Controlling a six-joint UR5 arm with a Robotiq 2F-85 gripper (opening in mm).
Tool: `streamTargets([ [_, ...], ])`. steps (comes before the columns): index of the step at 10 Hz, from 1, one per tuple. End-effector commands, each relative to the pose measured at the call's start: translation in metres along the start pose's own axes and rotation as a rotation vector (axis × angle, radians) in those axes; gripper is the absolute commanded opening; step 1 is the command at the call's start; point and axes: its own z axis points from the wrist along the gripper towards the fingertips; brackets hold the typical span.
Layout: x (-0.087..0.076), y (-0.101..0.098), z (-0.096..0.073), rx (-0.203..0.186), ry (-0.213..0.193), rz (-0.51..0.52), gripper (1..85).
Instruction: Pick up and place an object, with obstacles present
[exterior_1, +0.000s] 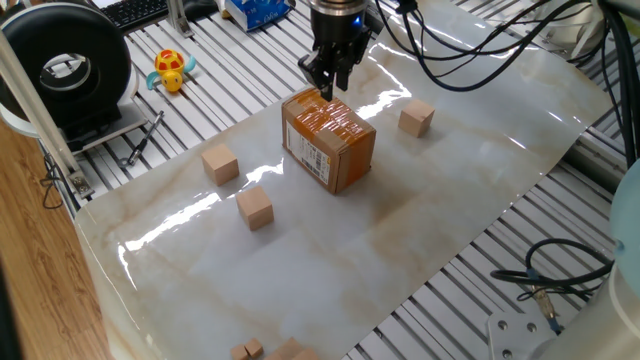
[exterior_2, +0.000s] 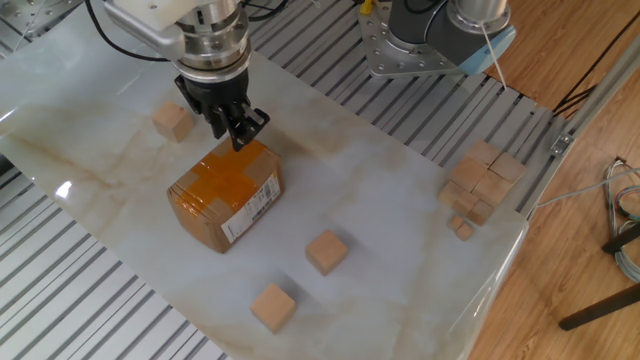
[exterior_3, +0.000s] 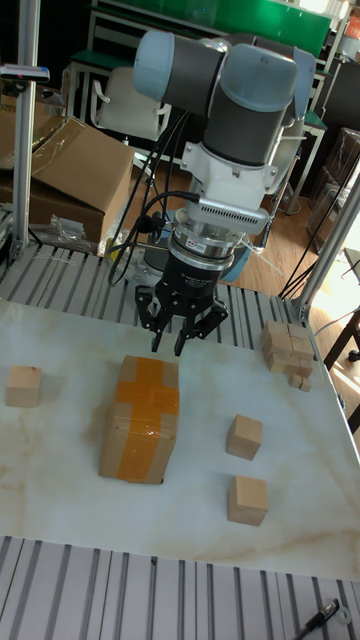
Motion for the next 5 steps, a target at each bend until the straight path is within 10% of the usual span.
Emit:
streamTargets([
  [1,-0.003,0.006,0.0,-0.036,-0.021,-0.021,38.3],
  [5,-0.001,0.011,0.001,-0.067,-0.02,-0.001,43.0],
])
